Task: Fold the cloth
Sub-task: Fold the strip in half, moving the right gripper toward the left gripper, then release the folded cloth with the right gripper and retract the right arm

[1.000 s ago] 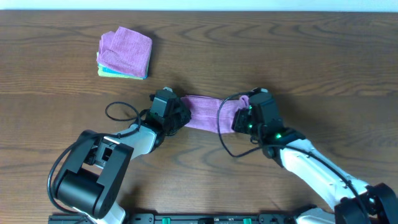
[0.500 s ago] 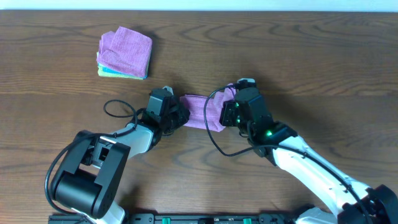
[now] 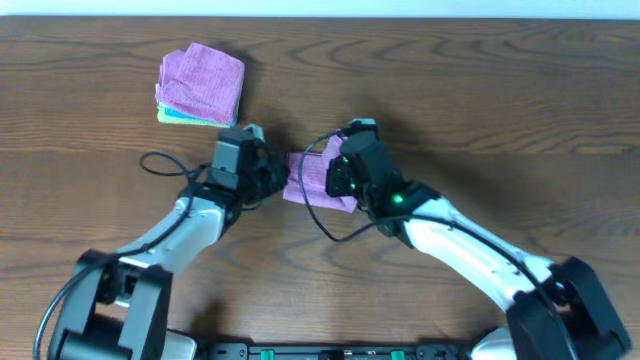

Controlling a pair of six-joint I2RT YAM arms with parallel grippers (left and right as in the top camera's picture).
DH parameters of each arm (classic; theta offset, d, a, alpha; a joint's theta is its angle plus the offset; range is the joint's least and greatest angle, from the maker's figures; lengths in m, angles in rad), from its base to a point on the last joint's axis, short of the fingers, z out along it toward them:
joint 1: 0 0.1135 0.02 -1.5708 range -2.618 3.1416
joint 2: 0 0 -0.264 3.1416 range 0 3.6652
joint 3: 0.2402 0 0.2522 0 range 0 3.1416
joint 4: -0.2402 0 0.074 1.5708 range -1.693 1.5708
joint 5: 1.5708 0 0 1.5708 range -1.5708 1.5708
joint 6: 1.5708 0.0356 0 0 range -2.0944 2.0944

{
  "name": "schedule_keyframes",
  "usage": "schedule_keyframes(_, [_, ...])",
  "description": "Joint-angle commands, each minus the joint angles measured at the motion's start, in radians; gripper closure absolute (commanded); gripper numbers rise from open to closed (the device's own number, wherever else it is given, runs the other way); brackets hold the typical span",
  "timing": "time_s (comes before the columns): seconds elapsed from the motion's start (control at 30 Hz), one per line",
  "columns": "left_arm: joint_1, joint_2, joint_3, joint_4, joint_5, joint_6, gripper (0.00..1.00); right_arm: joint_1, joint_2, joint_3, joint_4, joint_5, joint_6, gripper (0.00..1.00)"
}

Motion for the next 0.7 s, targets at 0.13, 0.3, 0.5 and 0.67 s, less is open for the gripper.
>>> schedule_keyframes(0.13, [0.097, -0.077, 0.017, -0.079, -0.003, 0.108, 0.94, 0.035, 0.073, 0.085, -0.015, 0.029, -0.011, 0.99])
schedule_keyframes(0.3, [0.159, -0.109, 0.017, -0.114, -0.002, 0.111, 0.94, 0.056, 0.093, 0.089, -0.015, 0.03, -0.011, 0.99])
schedule_keyframes(0.5, [0.182, -0.135, 0.017, -0.139, 0.006, 0.122, 0.94, 0.071, 0.115, 0.089, 0.006, 0.048, -0.01, 0.99])
schedule_keyframes(0.67, [0.183, -0.15, 0.017, -0.146, 0.008, 0.122, 0.94, 0.075, 0.145, 0.09, 0.03, 0.048, -0.003, 0.99])
